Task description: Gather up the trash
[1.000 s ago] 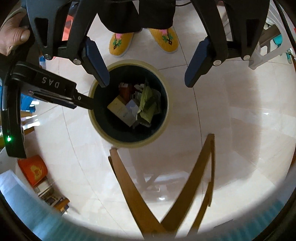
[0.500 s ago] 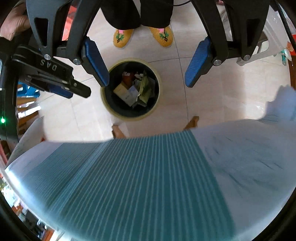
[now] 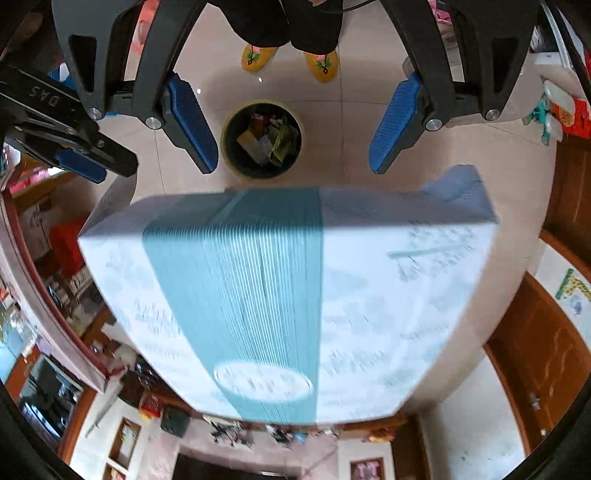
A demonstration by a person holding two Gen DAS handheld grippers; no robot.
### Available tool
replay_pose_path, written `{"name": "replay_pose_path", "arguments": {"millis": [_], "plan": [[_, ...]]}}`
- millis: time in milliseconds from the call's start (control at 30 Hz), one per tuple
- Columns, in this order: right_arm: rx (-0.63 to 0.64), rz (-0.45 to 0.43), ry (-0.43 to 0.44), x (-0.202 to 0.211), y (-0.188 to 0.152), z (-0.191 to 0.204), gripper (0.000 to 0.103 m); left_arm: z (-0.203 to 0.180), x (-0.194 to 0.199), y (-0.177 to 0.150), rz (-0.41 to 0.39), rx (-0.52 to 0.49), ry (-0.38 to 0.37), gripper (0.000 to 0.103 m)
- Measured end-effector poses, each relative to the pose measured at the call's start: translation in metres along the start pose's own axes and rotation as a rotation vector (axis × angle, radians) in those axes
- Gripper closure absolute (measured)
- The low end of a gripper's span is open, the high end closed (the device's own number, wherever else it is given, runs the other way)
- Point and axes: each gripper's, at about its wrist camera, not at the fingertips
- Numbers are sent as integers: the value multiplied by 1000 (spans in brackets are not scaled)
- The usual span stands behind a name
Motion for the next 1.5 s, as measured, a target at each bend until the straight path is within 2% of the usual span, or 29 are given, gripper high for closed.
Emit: {"name": "replay_pose_path", "arguments": {"millis": [200, 433, 767, 1067, 1500], "plan": [[66, -79, 32, 64, 20, 30, 36, 7, 68, 17, -93, 22, 59, 21], [111, -154, 41, 110, 24, 47, 36, 1, 106, 25, -159, 48, 101, 21], [159, -212, 24, 132, 20, 58, 36, -8, 117, 25, -194, 73, 105, 21], [159, -224, 2, 138, 16, 55, 36, -21, 121, 22, -216, 45, 107, 21], [147, -220, -9, 139, 9, 51, 36, -27, 120, 17, -207, 13, 97, 21]]}}
Point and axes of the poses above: each gripper's, at about its wrist camera, not at the fingertips, and x roughly against the way its jaws point, z to its left, y to its top, and after that the axes turned 9 degrees about -x, right-handed
